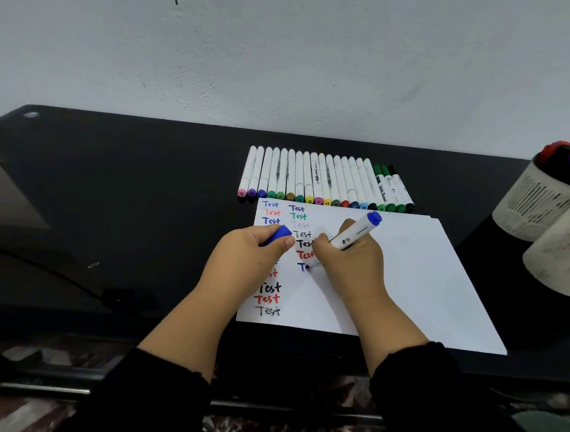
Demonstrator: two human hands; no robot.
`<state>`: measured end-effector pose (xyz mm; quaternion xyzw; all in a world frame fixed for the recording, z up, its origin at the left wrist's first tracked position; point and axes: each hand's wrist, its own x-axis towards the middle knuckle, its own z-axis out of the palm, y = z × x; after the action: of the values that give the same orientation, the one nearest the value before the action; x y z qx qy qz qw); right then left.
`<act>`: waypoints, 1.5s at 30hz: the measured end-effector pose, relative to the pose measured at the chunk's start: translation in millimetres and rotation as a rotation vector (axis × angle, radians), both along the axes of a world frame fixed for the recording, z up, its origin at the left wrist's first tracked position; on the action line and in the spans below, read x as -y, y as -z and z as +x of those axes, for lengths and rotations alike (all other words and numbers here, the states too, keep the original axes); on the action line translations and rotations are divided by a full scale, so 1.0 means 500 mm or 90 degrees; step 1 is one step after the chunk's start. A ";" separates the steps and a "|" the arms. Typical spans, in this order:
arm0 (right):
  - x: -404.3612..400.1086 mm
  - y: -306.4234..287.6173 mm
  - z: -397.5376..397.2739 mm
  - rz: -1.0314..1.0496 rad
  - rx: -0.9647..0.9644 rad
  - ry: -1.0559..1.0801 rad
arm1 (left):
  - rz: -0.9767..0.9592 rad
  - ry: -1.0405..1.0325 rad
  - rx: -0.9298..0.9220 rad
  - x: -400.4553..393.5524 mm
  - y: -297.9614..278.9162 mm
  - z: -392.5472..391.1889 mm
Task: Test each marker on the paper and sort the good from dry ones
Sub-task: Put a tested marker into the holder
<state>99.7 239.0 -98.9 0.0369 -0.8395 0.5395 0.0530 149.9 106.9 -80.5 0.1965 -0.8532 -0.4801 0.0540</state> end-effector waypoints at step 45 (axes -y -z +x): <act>-0.015 -0.017 -0.004 -0.196 0.082 0.079 | 0.009 0.048 0.044 -0.010 -0.002 0.001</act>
<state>97.5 246.7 -90.4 -0.0584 -0.7491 0.6588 0.0372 150.2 111.7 -79.4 0.1814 -0.8579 -0.4808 0.0050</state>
